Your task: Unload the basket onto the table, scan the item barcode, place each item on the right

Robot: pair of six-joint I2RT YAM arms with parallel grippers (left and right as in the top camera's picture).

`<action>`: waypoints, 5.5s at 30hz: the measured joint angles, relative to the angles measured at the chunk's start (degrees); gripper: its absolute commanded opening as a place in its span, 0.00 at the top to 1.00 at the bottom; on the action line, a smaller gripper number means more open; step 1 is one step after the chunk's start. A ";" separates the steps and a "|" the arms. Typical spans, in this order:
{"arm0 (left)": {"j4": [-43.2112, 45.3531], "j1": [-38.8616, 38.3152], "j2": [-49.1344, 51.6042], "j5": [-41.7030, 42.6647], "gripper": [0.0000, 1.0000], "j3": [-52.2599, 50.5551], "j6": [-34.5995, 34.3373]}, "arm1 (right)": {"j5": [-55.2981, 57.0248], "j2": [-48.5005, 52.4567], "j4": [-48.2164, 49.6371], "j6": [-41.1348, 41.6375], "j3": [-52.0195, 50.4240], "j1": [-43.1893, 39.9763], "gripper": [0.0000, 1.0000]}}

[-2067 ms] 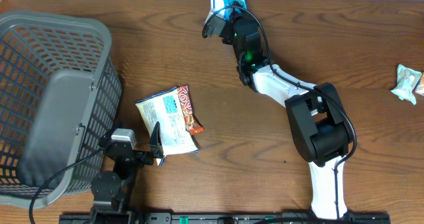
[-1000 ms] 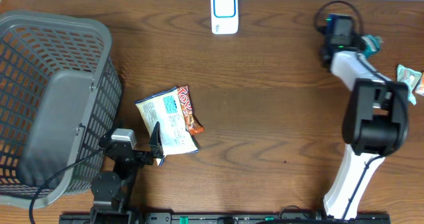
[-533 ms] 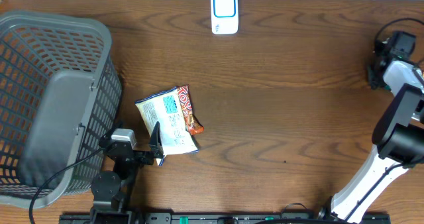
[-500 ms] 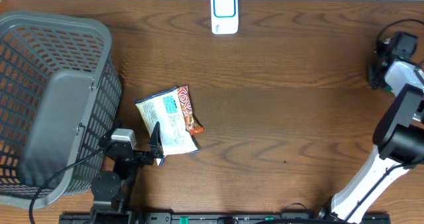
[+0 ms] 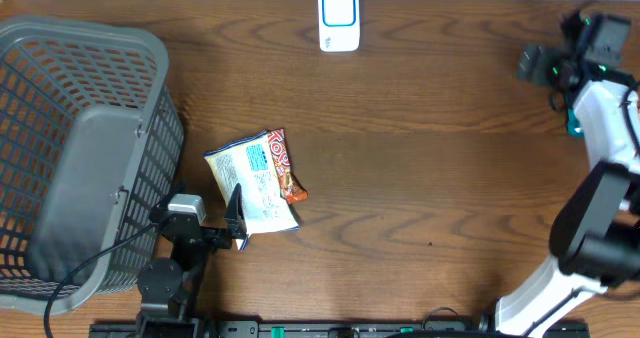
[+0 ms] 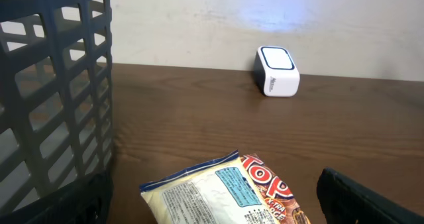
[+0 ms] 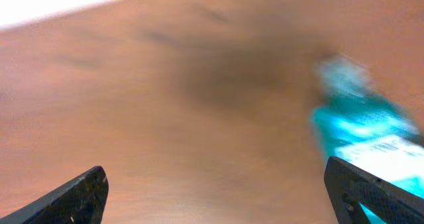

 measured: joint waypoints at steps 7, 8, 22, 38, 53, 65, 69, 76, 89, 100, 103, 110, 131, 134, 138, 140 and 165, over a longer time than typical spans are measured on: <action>0.00 0.00 0.00 0.00 0.02 0.00 0.00 | -18.34 -3.50 0.04 13.31 0.76 16.13 0.01; 0.00 0.00 0.00 0.00 0.02 0.00 0.00 | -19.87 -3.15 -0.11 14.56 0.74 18.93 0.01; 0.00 0.00 0.00 0.00 0.02 0.00 -0.02 | -16.33 5.53 -3.30 18.23 0.70 50.38 0.26; 0.02 0.00 0.00 0.00 0.02 0.00 -0.02 | -4.52 15.58 -7.41 17.68 0.63 54.88 0.99; 0.00 0.00 0.00 -0.02 0.02 0.00 0.00 | 14.64 9.42 -19.30 16.44 0.42 49.31 0.49; 0.02 0.00 0.00 0.00 0.02 0.00 -0.02 | 14.53 5.44 -19.32 15.37 0.46 53.81 0.43; 0.00 0.00 0.00 0.00 0.02 0.00 -0.02 | 17.27 8.04 -18.95 14.40 0.46 55.49 0.43; 0.02 0.00 0.02 -0.02 0.02 0.00 -0.02 | 21.20 11.47 -18.45 13.55 0.44 56.08 0.47; 0.02 0.00 0.00 -0.02 0.02 0.00 0.00 | 28.06 13.33 -17.84 11.17 0.46 57.83 0.25; 0.00 0.00 0.02 0.00 0.02 0.00 -0.02 | 31.89 13.33 -16.44 8.98 0.46 61.88 0.31; 0.02 0.00 0.00 0.00 0.02 0.00 0.00 | 32.15 13.35 -16.11 8.94 0.44 61.70 0.33; 0.00 0.00 0.00 0.00 0.02 0.00 -0.02 | 29.33 14.51 -15.82 5.88 0.87 60.83 0.48; 0.00 0.00 0.00 -0.02 0.02 0.00 -0.02 | 4.46 15.93 -31.87 2.73 4.66 46.64 0.99; 0.02 0.00 0.02 0.00 0.02 0.00 -0.02 | -4.79 16.33 -32.54 -0.28 4.66 42.66 0.99; 0.02 0.00 0.00 -0.02 0.02 0.00 0.00 | -21.44 18.36 -37.03 -7.96 3.85 36.85 0.99; 0.02 0.00 0.00 -0.02 0.02 0.00 0.00 | -29.53 20.04 -39.30 -12.31 2.89 34.16 0.99; 0.02 0.00 0.00 -0.02 0.02 0.00 0.00 | -64.06 23.04 -74.58 -78.75 1.05 27.54 0.99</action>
